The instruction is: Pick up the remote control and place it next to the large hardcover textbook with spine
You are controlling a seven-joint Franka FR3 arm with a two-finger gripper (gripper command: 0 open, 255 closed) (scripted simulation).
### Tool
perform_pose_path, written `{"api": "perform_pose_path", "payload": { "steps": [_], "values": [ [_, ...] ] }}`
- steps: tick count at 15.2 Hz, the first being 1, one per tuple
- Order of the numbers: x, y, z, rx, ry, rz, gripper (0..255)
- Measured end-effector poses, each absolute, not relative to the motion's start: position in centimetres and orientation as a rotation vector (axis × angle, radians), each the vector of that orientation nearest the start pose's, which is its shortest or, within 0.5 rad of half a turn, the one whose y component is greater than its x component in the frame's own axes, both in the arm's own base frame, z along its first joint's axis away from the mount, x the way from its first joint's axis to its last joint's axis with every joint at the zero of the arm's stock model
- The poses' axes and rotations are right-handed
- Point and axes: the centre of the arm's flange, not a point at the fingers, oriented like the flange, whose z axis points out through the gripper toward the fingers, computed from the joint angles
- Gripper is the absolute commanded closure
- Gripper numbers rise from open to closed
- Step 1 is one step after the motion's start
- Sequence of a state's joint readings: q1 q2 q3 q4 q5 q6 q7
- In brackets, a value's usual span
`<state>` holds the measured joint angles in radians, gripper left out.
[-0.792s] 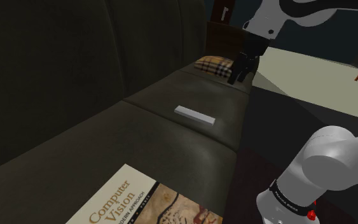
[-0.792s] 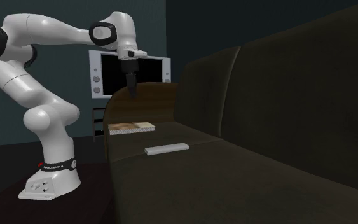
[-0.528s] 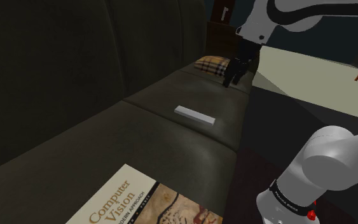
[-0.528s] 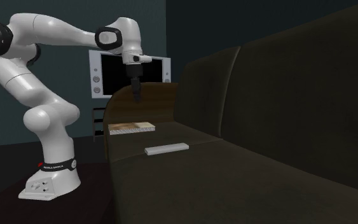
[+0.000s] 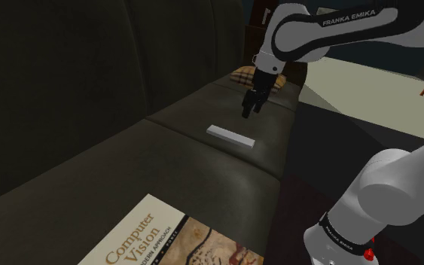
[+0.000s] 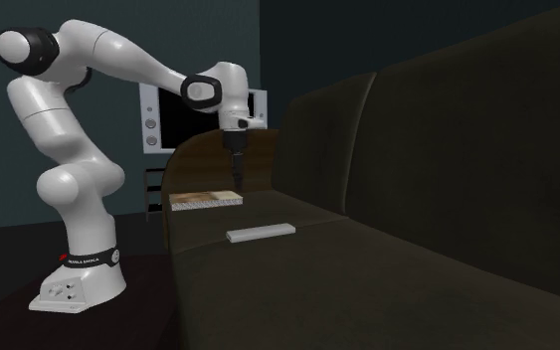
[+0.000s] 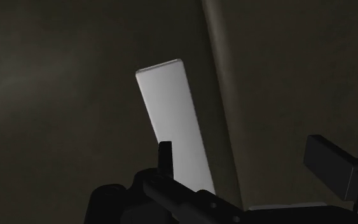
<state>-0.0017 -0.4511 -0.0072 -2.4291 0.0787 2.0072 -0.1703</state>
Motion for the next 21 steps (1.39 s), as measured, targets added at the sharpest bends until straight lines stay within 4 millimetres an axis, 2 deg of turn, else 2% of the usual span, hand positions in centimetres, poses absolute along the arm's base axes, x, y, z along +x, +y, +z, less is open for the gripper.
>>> {"api": "perform_pose_path", "payload": {
  "steps": [6,10,17,21],
  "values": [
    [46.7,0.4,41.0,-3.096,-0.254,-0.006,0],
    [49.2,0.4,36.9,-3.114,-0.286,0.025,0],
    [49.6,0.2,33.1,-3.117,-0.292,0.029,0],
    [49.6,0.3,32.6,-3.117,-0.292,0.028,0]
  ]
}}
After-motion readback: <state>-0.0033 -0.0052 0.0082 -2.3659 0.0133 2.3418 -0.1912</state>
